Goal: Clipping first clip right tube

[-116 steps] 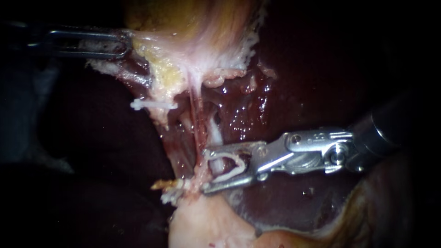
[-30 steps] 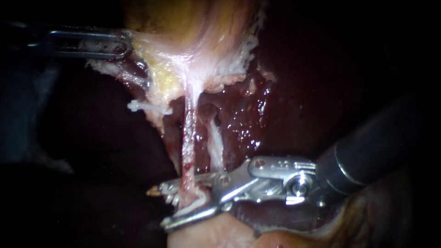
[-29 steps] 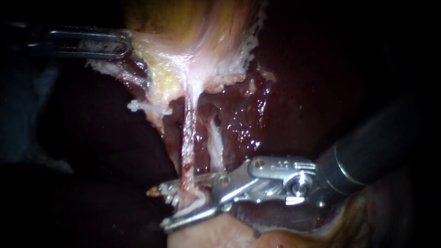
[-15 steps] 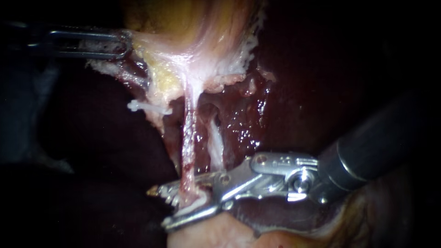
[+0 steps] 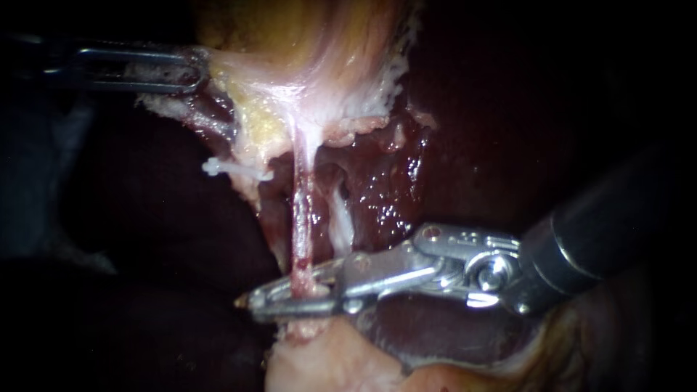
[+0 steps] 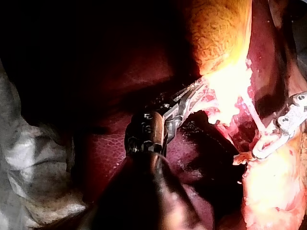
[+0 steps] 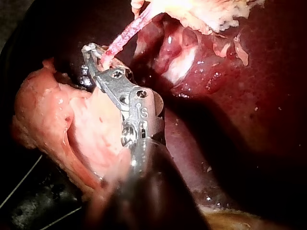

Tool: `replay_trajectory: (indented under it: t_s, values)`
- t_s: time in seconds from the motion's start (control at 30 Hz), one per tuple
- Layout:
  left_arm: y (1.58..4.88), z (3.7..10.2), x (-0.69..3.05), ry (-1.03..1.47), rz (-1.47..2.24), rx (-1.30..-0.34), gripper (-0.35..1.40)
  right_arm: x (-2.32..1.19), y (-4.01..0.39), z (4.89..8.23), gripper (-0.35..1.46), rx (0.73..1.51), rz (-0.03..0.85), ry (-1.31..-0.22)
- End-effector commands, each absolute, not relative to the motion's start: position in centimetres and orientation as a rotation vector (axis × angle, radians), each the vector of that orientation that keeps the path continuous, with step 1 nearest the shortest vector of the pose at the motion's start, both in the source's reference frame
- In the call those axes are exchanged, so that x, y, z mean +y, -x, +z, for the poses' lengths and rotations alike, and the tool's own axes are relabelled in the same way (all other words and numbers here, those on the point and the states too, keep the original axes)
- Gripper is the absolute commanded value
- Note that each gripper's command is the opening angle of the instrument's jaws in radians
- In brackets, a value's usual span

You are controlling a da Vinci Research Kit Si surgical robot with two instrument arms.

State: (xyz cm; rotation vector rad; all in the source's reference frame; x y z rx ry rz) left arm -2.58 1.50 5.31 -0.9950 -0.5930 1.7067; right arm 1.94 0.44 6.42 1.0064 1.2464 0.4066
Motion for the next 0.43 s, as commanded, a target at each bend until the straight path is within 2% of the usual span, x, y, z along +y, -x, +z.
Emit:
replay_trajectory:
  t_s: [0.03, 0.43]
  values:
    - [2.58, 5.31, 1.49, 0.995, 1.707, -0.593, -0.35, 0.43, -1.94, 6.44, -0.35, 1.248, 0.400, -1.009]
    - [2.58, 5.31, 1.50, 0.995, 1.707, -0.593, -0.35, 0.42, -1.93, 6.46, -0.35, 1.239, 0.407, -1.015]
